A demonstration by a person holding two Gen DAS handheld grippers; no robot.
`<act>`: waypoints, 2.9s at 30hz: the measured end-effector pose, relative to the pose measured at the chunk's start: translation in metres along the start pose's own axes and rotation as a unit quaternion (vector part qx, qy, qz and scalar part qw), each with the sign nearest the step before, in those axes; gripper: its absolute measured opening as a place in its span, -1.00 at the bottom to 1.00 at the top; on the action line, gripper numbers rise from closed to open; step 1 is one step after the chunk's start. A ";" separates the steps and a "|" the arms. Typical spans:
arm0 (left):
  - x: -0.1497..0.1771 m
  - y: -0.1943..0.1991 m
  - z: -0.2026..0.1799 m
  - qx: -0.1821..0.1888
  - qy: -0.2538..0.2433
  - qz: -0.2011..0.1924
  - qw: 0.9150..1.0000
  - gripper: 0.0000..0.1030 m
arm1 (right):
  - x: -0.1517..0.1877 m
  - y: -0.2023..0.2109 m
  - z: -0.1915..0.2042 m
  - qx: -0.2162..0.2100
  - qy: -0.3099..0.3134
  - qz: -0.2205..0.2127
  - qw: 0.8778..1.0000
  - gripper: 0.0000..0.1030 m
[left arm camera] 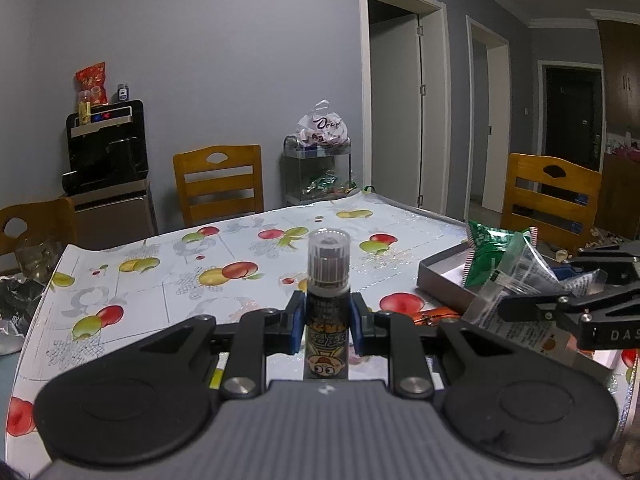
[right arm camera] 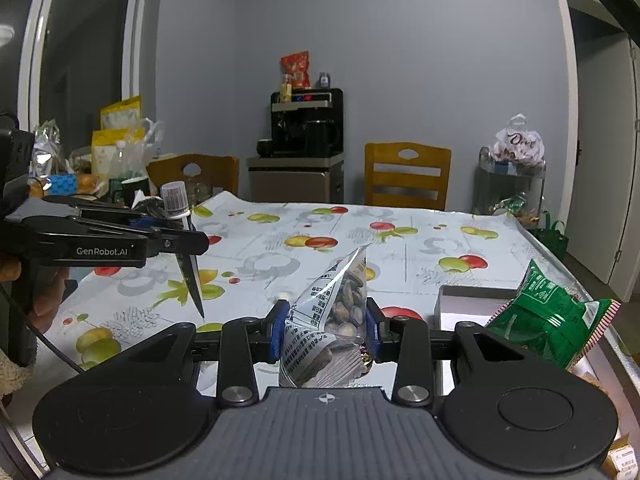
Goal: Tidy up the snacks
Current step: 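Lift the stick snack and nut bag and carry both toward the tray, then lower the nut bag into the tray while the left gripper lowers the stick snack beside it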
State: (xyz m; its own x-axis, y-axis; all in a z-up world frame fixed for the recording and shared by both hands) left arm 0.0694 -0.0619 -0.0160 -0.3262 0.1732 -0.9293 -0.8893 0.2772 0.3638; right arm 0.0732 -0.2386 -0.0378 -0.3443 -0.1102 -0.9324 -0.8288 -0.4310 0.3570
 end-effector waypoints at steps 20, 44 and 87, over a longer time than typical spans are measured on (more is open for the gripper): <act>-0.040 -0.027 -0.075 0.067 -0.027 -0.008 0.997 -0.62 | -0.006 0.031 -0.060 0.041 -0.029 -0.031 0.998 -0.24; -0.094 -0.124 -0.180 0.124 -0.037 0.012 0.992 -0.62 | 0.023 0.026 -0.137 0.078 -0.081 -0.008 0.994 -0.24; -0.048 -0.270 -0.216 0.112 -0.053 0.161 0.979 -0.61 | 0.047 -0.031 -0.125 0.058 -0.054 0.097 0.992 -0.24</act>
State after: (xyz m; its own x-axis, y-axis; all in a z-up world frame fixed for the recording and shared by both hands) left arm 0.2556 -0.3489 -0.0836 -0.5325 0.3802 -0.7562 -0.6486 0.3906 0.6532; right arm 0.1379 -0.3426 -0.0998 -0.5430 -0.0812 -0.8358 -0.7850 -0.3042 0.5396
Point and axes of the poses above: each gripper's, at about its wrist camera, not at the fingertips, and y roughly against the way its jaws point, z to its left, x to its underside, the point moved 10 cm from there along -y, roughly the way its jaws point, and after that the axes turned 2 degrees about -y, right-handed, at the moved point
